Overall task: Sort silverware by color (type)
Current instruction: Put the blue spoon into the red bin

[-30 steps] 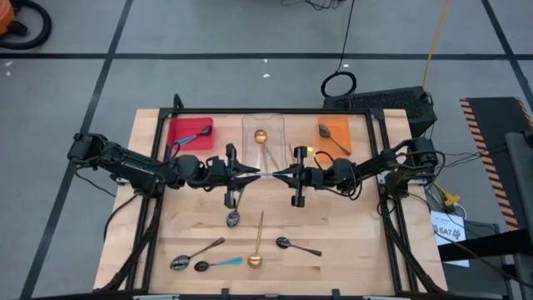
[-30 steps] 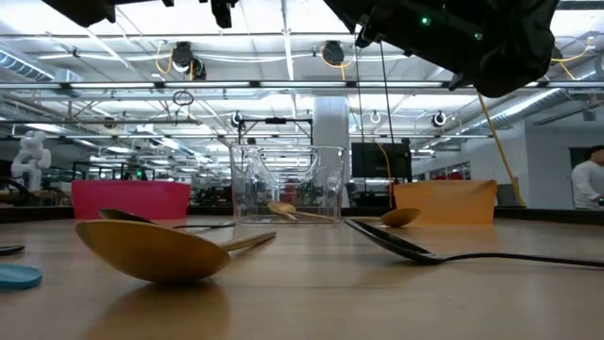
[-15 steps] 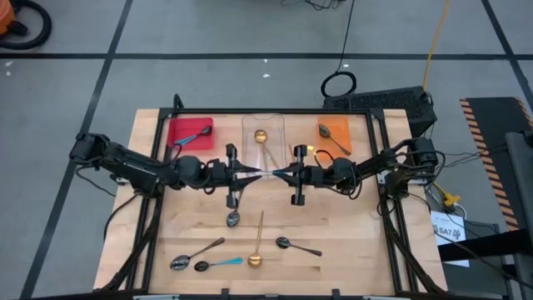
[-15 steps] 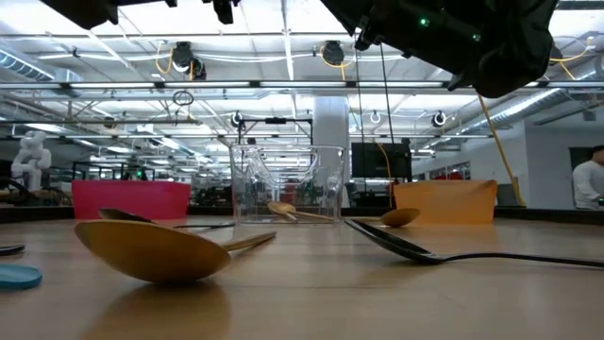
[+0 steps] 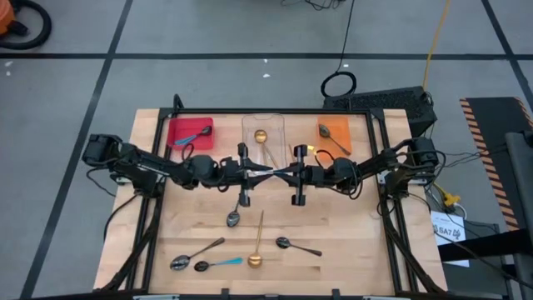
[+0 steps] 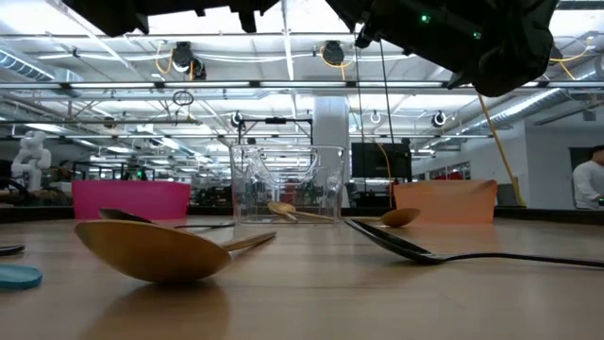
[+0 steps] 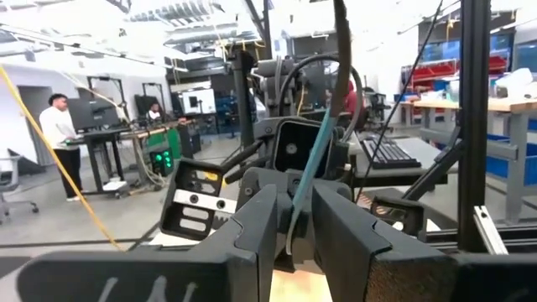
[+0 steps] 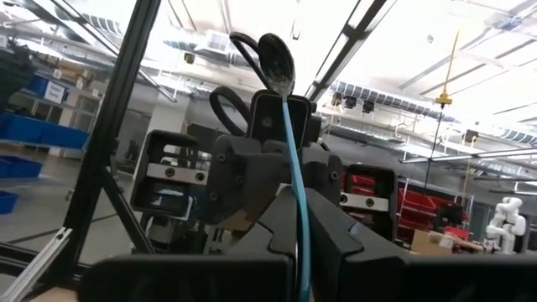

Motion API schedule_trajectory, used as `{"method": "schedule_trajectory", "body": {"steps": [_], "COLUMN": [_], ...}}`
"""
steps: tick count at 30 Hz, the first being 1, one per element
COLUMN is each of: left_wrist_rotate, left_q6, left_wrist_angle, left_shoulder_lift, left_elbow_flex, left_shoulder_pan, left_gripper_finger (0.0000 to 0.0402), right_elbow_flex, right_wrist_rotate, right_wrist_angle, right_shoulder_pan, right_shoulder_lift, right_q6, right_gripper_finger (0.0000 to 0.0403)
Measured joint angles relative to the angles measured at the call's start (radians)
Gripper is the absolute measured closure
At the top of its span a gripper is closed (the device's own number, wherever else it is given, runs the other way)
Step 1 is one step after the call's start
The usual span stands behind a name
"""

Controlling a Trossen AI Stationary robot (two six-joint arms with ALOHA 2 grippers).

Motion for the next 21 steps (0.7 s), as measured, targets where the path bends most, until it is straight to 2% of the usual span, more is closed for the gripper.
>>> {"method": "schedule_trajectory", "body": {"steps": [17,19,21], "left_wrist_rotate": [0.015,0.02,0.02], "left_q6": [0.007,0.006,-0.007], "left_wrist_angle": [0.047,0.047,0.048], "left_shoulder_lift": [0.0,0.0,0.0], "left_elbow_flex": [0.001,0.001,0.001], "left_shoulder_pan": [0.008,0.008,0.008], "left_gripper_finger": [0.0317,0.0328,0.0358], "right_elbow_flex": [0.0,0.0,0.0], "right_wrist_rotate": [0.005,0.005,0.005], "right_wrist_angle": [-0.007,-0.011,-0.016], "right_shoulder_pan": [0.0,0.0,-0.002], "right_shoulder_lift": [0.001,0.001,0.001], "right_q6": [0.013,0.024,0.035], "right_gripper_finger": [0.0401,0.0401,0.04]}}
